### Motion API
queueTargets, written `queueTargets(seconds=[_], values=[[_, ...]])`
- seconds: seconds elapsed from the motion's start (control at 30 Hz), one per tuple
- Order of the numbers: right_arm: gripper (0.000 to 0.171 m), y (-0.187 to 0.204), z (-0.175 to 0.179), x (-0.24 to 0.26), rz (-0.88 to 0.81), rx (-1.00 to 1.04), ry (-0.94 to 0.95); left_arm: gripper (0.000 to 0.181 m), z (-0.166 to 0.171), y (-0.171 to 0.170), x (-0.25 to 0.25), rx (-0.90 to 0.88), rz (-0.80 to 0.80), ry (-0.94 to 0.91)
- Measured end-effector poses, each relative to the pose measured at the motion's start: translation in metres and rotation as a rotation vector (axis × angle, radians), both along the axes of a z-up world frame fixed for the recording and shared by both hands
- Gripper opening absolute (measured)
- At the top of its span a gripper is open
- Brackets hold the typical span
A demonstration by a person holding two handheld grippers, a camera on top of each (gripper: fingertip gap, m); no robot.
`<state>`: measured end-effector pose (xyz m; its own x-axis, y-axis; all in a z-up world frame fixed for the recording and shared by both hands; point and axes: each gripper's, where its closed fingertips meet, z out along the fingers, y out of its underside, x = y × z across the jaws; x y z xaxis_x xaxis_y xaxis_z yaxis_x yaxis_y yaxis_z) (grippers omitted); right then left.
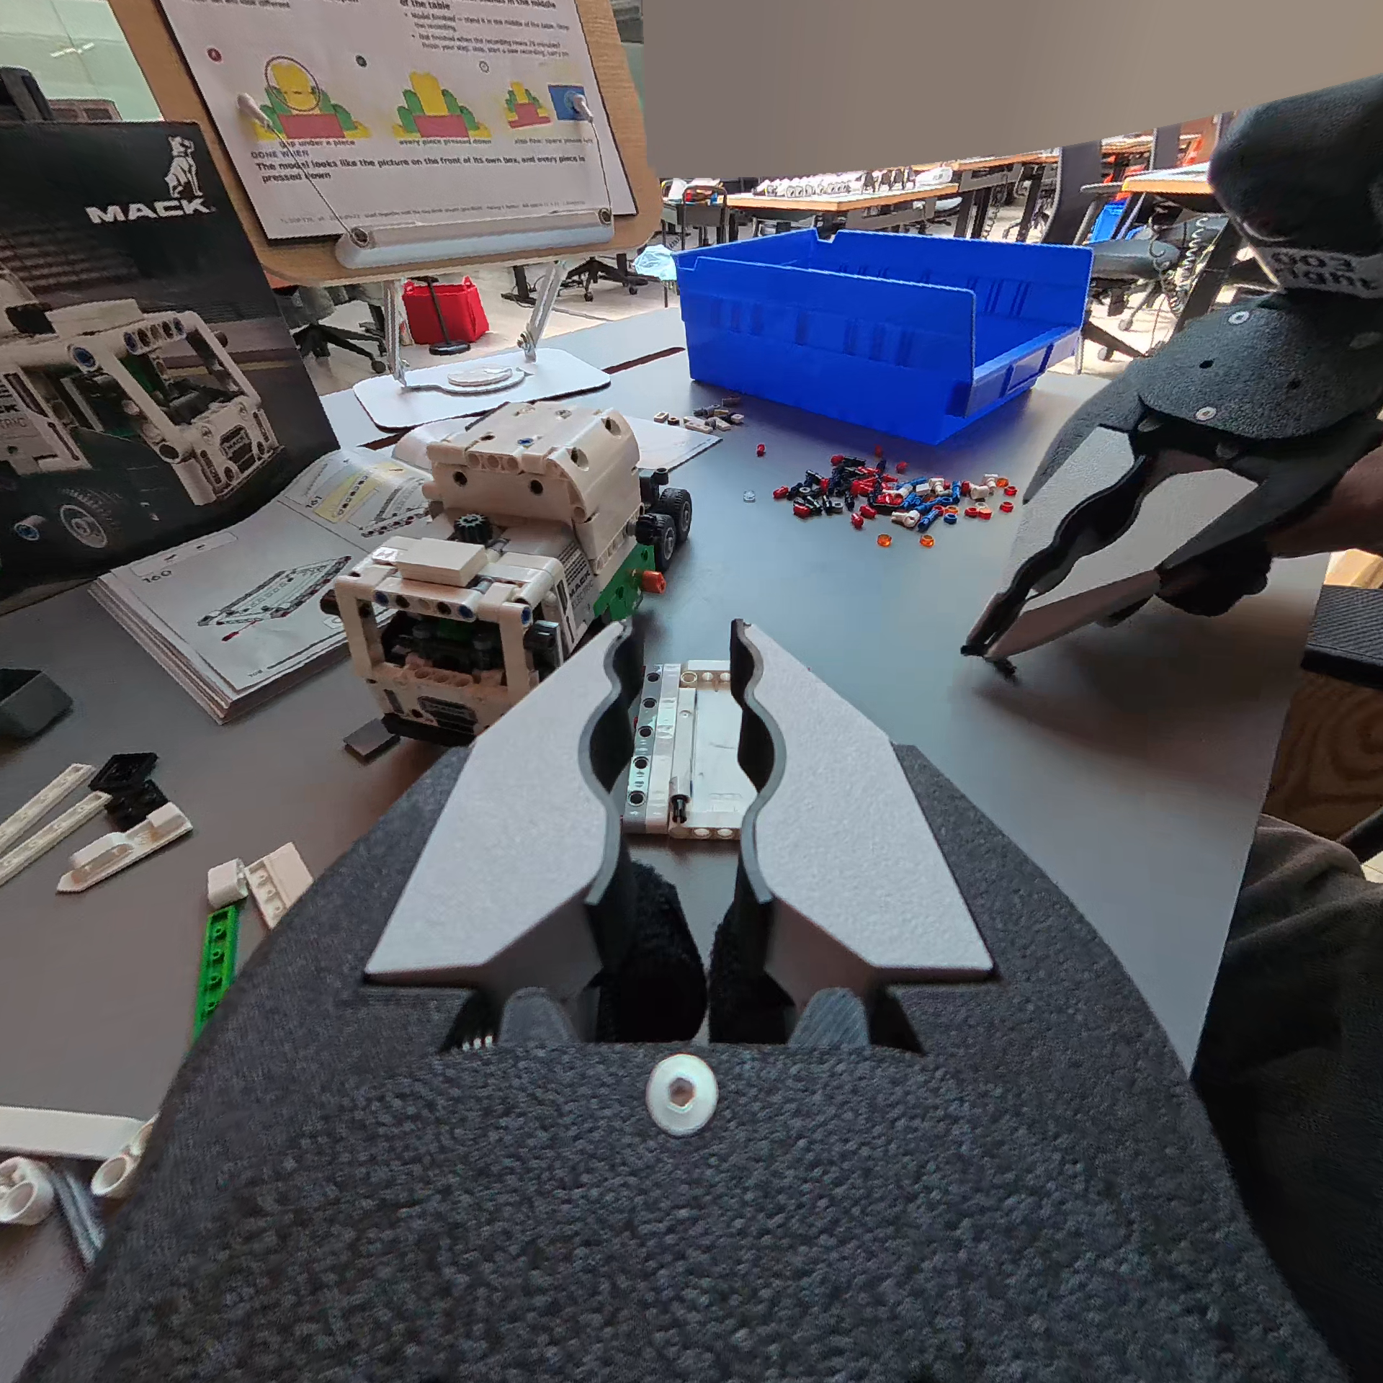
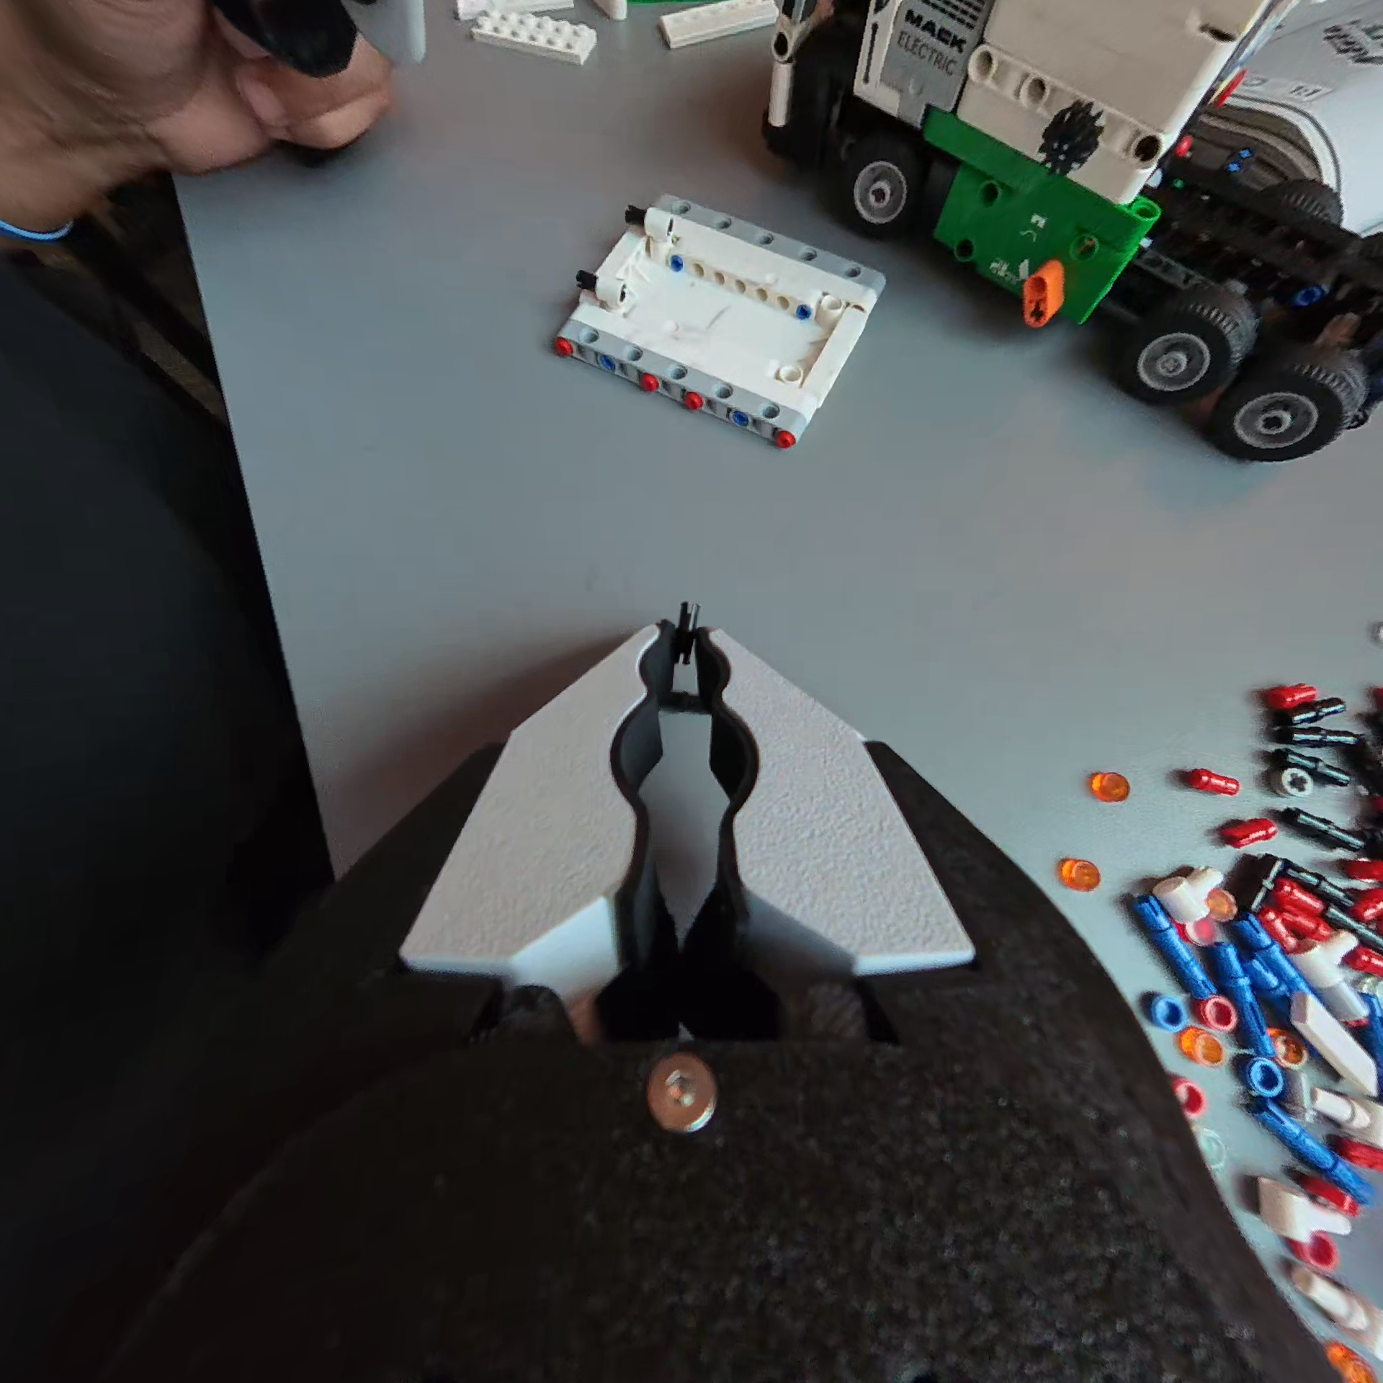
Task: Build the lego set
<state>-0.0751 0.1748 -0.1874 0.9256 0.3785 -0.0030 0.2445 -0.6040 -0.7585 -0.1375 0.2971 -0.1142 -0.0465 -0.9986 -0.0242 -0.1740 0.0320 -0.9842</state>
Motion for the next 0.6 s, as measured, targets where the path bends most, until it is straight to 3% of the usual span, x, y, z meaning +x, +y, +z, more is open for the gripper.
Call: queueTargets(seconds=[0.33,0.5,0.6], values=[[0.008,0.003,-0.011,0.004,0.001,-0.054,-0.047,0.021,0.000,-0.002,0.000,0.018,-0.004,-0.001],[0.016,-0.002,0.003,0.009,-0.022,-0.006,0.008,0.020,0.000,-0.006,0.000,0.030,-0.024,0.000],[0.018,-0.010,0.021,0.048,-0.150,0.061,-0.022,0.020,-0.001,-0.006,0.000,0.037,-0.020,0.005]])
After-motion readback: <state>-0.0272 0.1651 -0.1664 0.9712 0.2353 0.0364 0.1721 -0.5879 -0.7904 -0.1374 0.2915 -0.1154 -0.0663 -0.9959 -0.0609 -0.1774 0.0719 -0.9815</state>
